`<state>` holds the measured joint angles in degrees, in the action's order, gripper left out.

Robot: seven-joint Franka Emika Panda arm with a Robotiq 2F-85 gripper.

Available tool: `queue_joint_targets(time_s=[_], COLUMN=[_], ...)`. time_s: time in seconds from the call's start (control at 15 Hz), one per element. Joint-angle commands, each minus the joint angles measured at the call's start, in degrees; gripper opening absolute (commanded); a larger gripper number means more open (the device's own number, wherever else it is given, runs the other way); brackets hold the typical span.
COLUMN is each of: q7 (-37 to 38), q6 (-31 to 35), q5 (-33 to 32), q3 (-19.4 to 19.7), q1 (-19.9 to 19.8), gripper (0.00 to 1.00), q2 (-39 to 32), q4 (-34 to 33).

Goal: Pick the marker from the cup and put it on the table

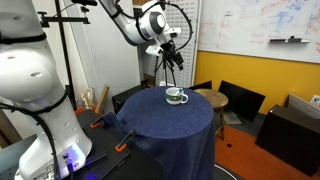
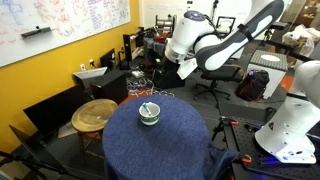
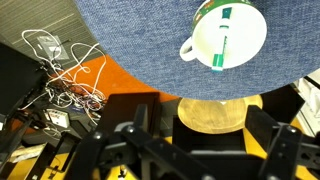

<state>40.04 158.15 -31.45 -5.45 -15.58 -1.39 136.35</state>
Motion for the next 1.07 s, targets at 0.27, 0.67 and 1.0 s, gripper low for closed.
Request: queue_joint_targets(time_s=[0.27, 0.67, 1.0], q7=[1.3, 2.0, 5.1], q6=[1.4, 6.1, 7.3], q5=[-2.1, -5.1, -7.5], q3=[0.4, 1.4, 2.7], q1=[0.4, 0.9, 2.6], gripper=[1.00, 1.00, 1.00], q2=[-9.3, -15.8, -19.8], q4=[-4.8, -8.5, -11.7])
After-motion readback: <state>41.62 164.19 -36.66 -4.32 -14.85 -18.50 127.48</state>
